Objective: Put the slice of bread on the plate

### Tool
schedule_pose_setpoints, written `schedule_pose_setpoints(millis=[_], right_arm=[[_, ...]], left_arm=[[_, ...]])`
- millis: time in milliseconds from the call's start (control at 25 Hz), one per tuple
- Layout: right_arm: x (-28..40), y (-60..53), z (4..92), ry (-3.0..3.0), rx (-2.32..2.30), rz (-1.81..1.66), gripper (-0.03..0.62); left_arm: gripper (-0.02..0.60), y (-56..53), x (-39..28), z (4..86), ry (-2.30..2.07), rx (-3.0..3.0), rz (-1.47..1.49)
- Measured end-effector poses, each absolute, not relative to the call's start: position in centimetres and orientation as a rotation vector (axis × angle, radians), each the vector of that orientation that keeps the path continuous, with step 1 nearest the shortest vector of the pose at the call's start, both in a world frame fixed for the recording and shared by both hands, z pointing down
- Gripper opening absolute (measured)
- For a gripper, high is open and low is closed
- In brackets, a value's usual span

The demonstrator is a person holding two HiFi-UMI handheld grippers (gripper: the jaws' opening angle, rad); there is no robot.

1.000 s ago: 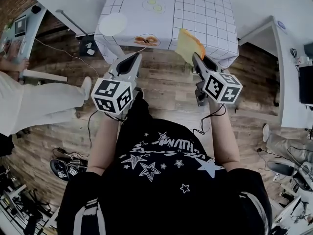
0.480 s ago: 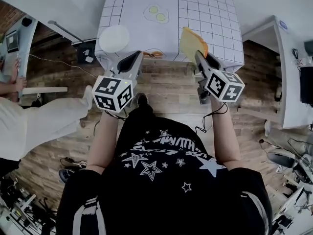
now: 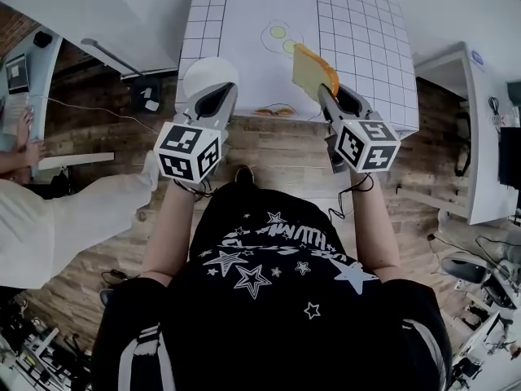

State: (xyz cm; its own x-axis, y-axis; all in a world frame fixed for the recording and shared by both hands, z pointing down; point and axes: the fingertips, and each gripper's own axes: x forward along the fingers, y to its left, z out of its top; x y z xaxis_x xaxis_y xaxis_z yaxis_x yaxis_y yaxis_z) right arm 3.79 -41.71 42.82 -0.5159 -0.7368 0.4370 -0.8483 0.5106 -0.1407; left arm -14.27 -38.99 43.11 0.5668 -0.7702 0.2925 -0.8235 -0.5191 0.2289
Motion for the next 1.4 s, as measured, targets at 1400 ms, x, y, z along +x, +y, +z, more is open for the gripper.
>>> schedule_pose_setpoints(millis=[1400], right_arm=[[-20.3, -43.4, 52.4, -2.0, 0.479, -0.83, 0.098]], left_arm=[[0.005, -38.3, -29.2, 48.8, -1.552, 2.156, 0.168]])
